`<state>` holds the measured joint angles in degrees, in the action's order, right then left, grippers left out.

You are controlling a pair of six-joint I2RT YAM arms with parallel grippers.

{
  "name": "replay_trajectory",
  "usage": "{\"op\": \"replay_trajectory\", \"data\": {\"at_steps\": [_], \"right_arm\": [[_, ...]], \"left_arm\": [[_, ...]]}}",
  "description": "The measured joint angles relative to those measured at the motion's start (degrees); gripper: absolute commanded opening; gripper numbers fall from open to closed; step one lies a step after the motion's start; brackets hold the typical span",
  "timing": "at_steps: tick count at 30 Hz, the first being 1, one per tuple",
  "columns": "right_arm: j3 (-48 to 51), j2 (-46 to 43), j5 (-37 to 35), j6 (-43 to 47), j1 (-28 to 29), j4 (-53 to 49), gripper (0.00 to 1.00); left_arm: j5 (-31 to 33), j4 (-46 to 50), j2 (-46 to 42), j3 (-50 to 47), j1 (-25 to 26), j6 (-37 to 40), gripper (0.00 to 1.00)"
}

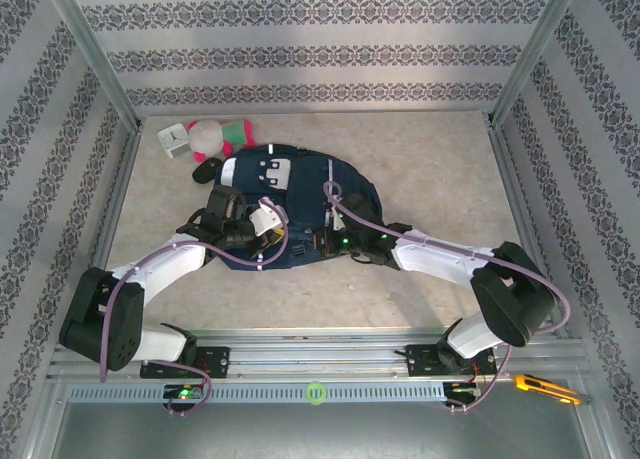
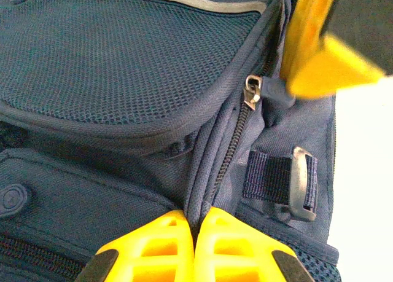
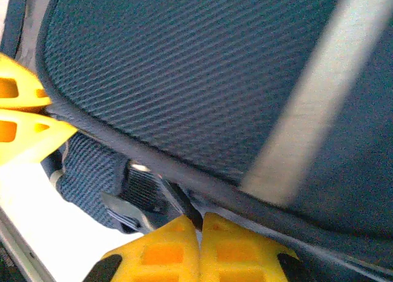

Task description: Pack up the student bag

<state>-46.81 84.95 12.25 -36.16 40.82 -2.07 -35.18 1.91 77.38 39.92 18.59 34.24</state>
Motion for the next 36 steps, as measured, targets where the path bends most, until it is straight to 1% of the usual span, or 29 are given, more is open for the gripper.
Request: {"op": "replay_trajectory", "data": {"at_steps": [3, 6, 8, 10, 12, 13, 16, 20, 24, 27, 32, 36], "right_arm": [[1.3, -2.2, -1.2, 0.4, -3.1, -2.4, 0.00], [2.4, -4.1, -1.7, 1.1, -4.8, -4.3, 0.00], [2.9, -5.2, -1.0, 2.2, -5.4, -5.0, 0.17], [2.9, -5.8, 1.0, 3.3, -5.4, -4.9, 0.35], [2.7, -5.8, 2.7, 3.7, -4.1, -4.7, 0.46], [2.4, -5.6, 3.1, 3.4, -2.7, -4.6, 0.48], [-0.5, -3.5, 2.5, 1.6, 2.1, -4.8, 0.49], [-4.8, 0.0, -2.1, -3.3, 7.3, -3.8, 0.50], [-6.4, 3.1, -7.5, -8.9, 9.0, -2.2, 0.50], [-8.0, 6.1, -11.3, -11.4, 9.8, -2.7, 0.49], [-12.2, 9.8, -19.3, -12.8, 11.7, -6.8, 0.38], [-14.2, 10.7, -25.4, -12.0, 12.5, -9.6, 0.24]], "left_arm": [[-0.5, 0.5, -0.1, 0.0, -0.7, 0.2, 0.01], [-0.9, 1.0, -0.2, 0.0, -1.0, 0.2, 0.01], [-1.3, 1.3, -0.2, 0.0, -1.3, 0.2, 0.01], [-1.8, 1.5, -0.2, 0.0, -1.6, 0.2, 0.01], [-2.1, 1.5, -0.2, 0.0, -1.6, 0.0, 0.02], [-2.4, 1.5, -0.2, 0.0, -1.7, -0.3, 0.03], [-3.2, 1.5, -0.2, 0.0, -1.9, -2.7, 0.03], [-4.8, 1.5, -0.2, 0.0, -1.9, -7.0, 0.03], [-5.7, 1.5, -0.2, 0.0, -1.9, -10.0, 0.03], [-6.0, 1.5, -0.2, 0.0, -1.9, -11.3, 0.03], [-6.5, 1.2, -0.2, 0.0, -2.1, -13.0, 0.03], [-6.9, 0.0, -0.2, 0.0, -2.2, -14.2, 0.03]]}}
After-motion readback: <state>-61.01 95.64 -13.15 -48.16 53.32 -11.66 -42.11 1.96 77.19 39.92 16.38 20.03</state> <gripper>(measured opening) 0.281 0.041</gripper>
